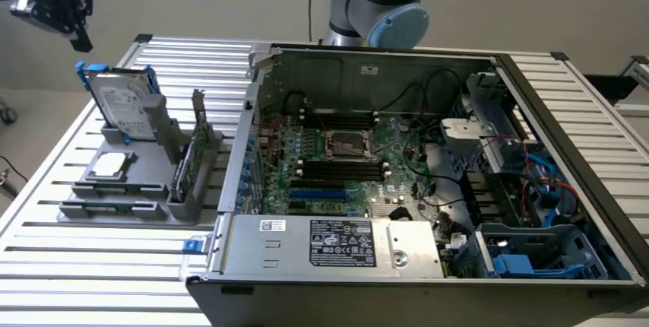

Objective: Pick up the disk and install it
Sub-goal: 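Pick up the disk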

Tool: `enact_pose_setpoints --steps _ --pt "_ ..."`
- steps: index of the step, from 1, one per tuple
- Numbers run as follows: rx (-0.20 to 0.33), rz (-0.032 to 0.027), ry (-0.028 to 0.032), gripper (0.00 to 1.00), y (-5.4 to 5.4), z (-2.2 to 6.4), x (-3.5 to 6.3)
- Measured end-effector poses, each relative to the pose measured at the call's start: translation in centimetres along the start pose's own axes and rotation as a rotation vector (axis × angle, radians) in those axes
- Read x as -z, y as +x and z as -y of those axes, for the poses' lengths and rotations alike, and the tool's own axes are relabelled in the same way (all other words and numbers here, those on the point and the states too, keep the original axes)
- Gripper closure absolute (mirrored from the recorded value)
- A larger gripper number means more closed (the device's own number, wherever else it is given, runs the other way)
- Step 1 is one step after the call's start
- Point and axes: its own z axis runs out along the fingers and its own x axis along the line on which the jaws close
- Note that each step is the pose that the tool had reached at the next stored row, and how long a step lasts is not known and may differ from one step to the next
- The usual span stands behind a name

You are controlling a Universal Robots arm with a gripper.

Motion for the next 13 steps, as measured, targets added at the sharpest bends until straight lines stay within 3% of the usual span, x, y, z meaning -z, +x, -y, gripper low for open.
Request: enact_pose_setpoints --steps 8,13 --pt "0.116 -0.0046 0.0005 0.89 -0.14 0.00 -0.47" --pt "0.138 -0.0036 0.0012 0.89 -0.34 0.00 -0.53"
